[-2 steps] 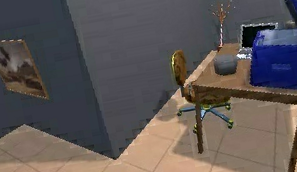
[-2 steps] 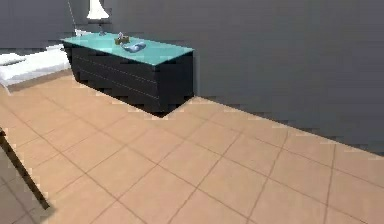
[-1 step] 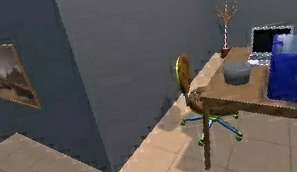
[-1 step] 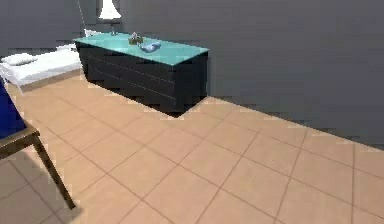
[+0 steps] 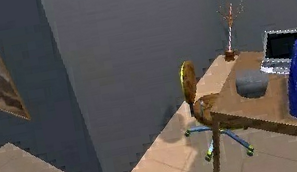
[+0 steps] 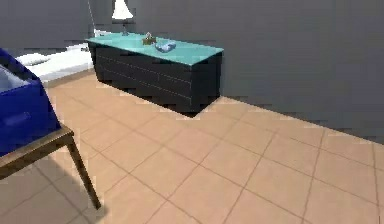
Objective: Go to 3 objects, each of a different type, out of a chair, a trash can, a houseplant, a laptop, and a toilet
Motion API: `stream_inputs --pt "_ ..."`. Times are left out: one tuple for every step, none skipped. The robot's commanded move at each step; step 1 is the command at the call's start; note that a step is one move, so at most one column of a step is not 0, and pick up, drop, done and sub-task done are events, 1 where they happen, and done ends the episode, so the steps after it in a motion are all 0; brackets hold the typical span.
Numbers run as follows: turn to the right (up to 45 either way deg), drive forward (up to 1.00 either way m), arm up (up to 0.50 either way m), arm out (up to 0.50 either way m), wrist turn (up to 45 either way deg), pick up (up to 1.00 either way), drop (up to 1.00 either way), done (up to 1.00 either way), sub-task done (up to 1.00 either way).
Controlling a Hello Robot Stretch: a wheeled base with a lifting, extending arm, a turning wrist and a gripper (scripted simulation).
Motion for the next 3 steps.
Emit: stream_inputs --pt "27.0 0.00 0.00 0.00 0.0 0.00 0.00 0.00 0.00" --pt "0.0 0.40 0.00 0.00 0.0 0.00 0.00 0.00 0.00" --pt "0.0 0.00 0.00 0.00 0.0 0.00 0.00 1.00 0.00"
